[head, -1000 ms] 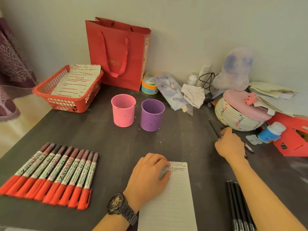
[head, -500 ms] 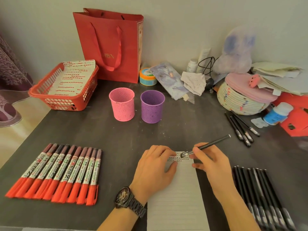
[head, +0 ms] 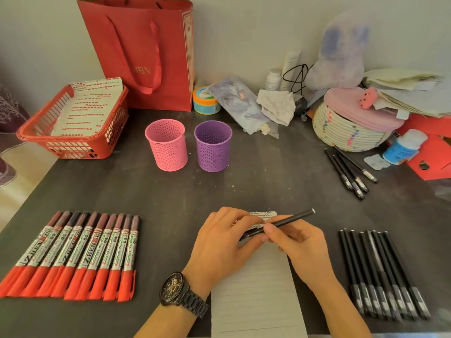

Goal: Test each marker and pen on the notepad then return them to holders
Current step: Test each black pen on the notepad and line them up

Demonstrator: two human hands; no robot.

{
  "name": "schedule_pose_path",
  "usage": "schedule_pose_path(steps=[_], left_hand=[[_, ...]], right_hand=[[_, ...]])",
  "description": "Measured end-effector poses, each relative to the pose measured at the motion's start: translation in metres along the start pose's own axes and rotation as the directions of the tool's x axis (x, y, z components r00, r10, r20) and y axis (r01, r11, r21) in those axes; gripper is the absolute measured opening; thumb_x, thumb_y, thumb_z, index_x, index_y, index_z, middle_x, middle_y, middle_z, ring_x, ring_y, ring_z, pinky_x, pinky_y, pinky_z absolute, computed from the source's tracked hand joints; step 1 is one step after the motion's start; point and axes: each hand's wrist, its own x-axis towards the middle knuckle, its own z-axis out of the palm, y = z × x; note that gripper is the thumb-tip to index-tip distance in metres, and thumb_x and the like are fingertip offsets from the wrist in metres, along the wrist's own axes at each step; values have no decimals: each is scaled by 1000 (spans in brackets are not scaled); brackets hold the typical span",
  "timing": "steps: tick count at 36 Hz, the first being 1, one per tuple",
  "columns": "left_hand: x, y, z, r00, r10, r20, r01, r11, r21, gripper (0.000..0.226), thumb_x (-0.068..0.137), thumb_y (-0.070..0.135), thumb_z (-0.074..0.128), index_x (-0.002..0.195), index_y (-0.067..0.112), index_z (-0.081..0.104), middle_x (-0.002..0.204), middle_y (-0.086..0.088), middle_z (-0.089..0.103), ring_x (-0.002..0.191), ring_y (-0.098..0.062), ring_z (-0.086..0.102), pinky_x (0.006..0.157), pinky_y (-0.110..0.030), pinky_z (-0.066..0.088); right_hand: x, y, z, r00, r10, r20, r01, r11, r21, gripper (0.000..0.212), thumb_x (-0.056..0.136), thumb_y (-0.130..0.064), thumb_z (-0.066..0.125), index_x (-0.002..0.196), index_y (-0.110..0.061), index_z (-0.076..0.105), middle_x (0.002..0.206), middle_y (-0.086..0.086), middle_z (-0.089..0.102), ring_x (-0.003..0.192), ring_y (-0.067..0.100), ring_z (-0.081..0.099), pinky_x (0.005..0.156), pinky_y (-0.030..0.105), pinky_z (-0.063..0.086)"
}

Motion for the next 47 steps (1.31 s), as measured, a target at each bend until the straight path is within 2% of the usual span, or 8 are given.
schedule_pose_path(steps=[5, 12, 26, 29, 34, 39, 43, 47], left_hand=[[0, 1, 1, 999, 40, -2, -40, 998, 43, 36, 101, 49, 44, 94, 23, 68, 88, 12, 62, 80, -10, 52, 69, -26, 40], [2, 6, -2, 998, 44, 50, -48, 994, 96, 42, 99, 47, 45, 67, 21, 48, 59, 8, 48, 54, -12, 38, 54, -26, 25], [4, 12, -1, 998, -5, 62, 1, 998, 56, 48, 98, 55, 43, 60, 26, 38, 46, 10, 42, 38, -10, 36, 37, -24, 27], [5, 13, -3, 997, -67, 29, 65, 996, 59, 57, 97, 62, 37, 55, 24, 33, 44, 9, 35, 38, -11, 34, 37, -24, 23], [0, 7, -7, 993, -114, -19, 114, 993, -2, 59, 95, 65, 40, 55, 24, 28, 47, 12, 28, 44, -10, 31, 43, -16, 23], [1, 8, -2, 993, -109, -36, 109, 994, -12, 44, 89, 60, 56, 67, 28, 35, 63, 17, 36, 63, -5, 33, 56, -14, 30], [1, 5, 3, 992, -111, 67, 111, 994, -7, 36, 86, 58, 59, 78, 30, 38, 83, 20, 51, 84, -4, 46, 72, -19, 37], [2, 3, 6, 978, -136, 157, 141, 990, -22, 40, 82, 58, 61, 85, 38, 27, 101, 22, 56, 101, -2, 50, 83, -21, 39]], right_hand=[[-1, 0, 1, 999, -30, 17, 30, 999, -10, 19, 83, -33, 69, 92, -49, 77, 89, -11, 78, 81, 10, 73, 66, 15, 54], [-1, 2, -1, 999, -11, 44, 10, 1000, 27, 14, 86, -27, 67, 91, -32, 78, 86, -1, 77, 75, 9, 69, 67, 15, 52], [-1, 1, 1, 1000, 3, 11, -4, 994, 106, 10, 91, -22, 69, 88, -24, 79, 88, 5, 77, 76, 10, 69, 65, 19, 53], [0, 3, -1, 997, 31, -68, -18, 983, 183, 8, 88, -23, 71, 83, -22, 78, 76, 6, 73, 68, 11, 65, 64, 21, 53], [8, 5, -10, 930, 196, -310, -34, 888, 458, 18, 87, -29, 64, 73, -22, 74, 66, 0, 62, 58, 14, 56, 64, 31, 48], [13, 2, -11, 914, 192, -357, -29, 909, 416, 23, 98, -40, 59, 81, -27, 67, 64, 2, 61, 55, 15, 57, 53, 27, 49], [28, -2, -13, 939, 162, -304, -42, 930, 366, 17, 97, -31, 66, 84, -21, 59, 65, 5, 63, 54, 18, 61, 51, 28, 52], [38, 2, -8, 960, 143, -239, -84, 967, 242, 18, 98, -19, 62, 81, -13, 61, 62, 9, 65, 51, 22, 62, 47, 30, 53]])
